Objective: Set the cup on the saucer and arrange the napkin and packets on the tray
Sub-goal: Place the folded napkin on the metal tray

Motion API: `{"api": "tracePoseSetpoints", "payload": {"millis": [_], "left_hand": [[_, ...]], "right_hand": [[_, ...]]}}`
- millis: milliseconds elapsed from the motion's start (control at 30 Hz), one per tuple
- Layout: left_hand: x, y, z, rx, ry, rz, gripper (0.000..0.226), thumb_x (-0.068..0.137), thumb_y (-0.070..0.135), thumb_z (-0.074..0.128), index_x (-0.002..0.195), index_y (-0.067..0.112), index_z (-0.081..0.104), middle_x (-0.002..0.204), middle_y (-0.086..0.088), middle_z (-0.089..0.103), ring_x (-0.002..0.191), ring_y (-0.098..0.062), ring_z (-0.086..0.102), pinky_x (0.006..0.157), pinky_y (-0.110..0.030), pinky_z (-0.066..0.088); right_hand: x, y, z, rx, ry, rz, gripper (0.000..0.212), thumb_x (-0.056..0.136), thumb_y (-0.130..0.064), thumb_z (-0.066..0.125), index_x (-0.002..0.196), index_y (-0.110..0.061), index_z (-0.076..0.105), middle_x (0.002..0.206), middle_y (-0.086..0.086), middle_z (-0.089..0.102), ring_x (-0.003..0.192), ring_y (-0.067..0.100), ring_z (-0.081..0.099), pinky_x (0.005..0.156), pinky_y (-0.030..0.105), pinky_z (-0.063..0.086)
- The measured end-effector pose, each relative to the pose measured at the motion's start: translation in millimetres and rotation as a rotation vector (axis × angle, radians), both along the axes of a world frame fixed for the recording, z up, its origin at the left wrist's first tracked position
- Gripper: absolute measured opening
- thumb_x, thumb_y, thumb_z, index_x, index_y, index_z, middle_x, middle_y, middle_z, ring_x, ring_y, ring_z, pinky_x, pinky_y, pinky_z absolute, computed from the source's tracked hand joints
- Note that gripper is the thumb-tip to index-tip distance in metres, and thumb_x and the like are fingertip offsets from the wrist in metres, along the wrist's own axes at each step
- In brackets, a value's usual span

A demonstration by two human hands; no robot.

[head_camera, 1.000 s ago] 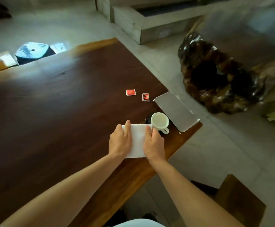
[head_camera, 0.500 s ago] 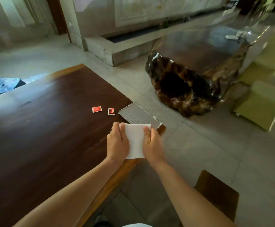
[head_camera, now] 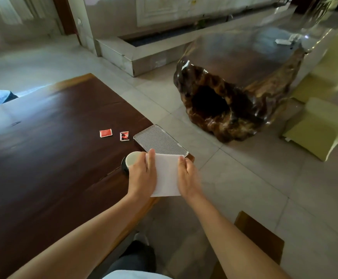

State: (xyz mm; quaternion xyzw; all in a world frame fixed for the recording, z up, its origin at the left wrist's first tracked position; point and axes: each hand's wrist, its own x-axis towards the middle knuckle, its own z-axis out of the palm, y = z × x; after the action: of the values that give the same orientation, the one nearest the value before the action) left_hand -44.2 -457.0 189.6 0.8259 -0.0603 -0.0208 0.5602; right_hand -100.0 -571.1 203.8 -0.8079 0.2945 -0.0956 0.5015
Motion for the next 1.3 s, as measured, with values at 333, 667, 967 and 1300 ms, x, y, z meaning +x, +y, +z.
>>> {"api": "tracePoseSetpoints", "payload": {"millis": [333, 667, 967, 1300], "left_hand": [[117.6, -38.0, -37.4, 0.057, 0.145, 0.081, 0.049, 0.105, 0.034, 0.041, 0.061, 0.013, 0.045, 0.059, 0.001, 0.051, 0.064, -0.022, 0.049, 0.060, -0.034, 0.026], [194.3, -65.0, -83.1, -0.053, 0.395, 0.186, 0.044, 0.107, 0.035, 0.035, 0.076, 0.012, 0.056, 0.084, -0.013, 0.068, 0.090, -0.035, 0.062, 0.078, -0.043, 0.043], [235.4, -90.1, -107.6, 0.020, 0.423, 0.438, 0.046, 0.107, 0.031, 0.036, 0.063, 0.023, 0.046, 0.066, 0.005, 0.054, 0.070, -0.021, 0.050, 0.065, -0.034, 0.031], [270.1, -149.5, -131.0, -0.152, 0.765, 0.803, 0.050, 0.103, 0.043, 0.043, 0.080, 0.004, 0.065, 0.083, -0.011, 0.064, 0.085, -0.032, 0.061, 0.077, -0.039, 0.046]], "right_hand": [[129.9, -22.5, -34.4, -0.137, 0.067, -0.091, 0.042, 0.107, -0.027, 0.034, 0.114, 0.003, 0.062, 0.115, 0.022, 0.068, 0.107, 0.036, 0.062, 0.074, 0.029, 0.036], [224.8, -59.8, -64.3, -0.267, 0.211, 0.105, 0.037, 0.107, -0.028, 0.035, 0.100, -0.001, 0.059, 0.103, 0.020, 0.068, 0.093, 0.037, 0.060, 0.067, 0.032, 0.028], [301.9, -92.3, -96.7, -0.235, 0.308, 0.409, 0.036, 0.107, -0.032, 0.031, 0.092, -0.009, 0.054, 0.084, 0.007, 0.055, 0.074, 0.026, 0.049, 0.063, 0.029, 0.025], [370.1, -150.6, -150.6, -0.036, 0.544, 0.675, 0.048, 0.105, -0.043, 0.033, 0.107, -0.004, 0.063, 0.108, 0.020, 0.067, 0.103, 0.037, 0.061, 0.086, 0.038, 0.046]]}}
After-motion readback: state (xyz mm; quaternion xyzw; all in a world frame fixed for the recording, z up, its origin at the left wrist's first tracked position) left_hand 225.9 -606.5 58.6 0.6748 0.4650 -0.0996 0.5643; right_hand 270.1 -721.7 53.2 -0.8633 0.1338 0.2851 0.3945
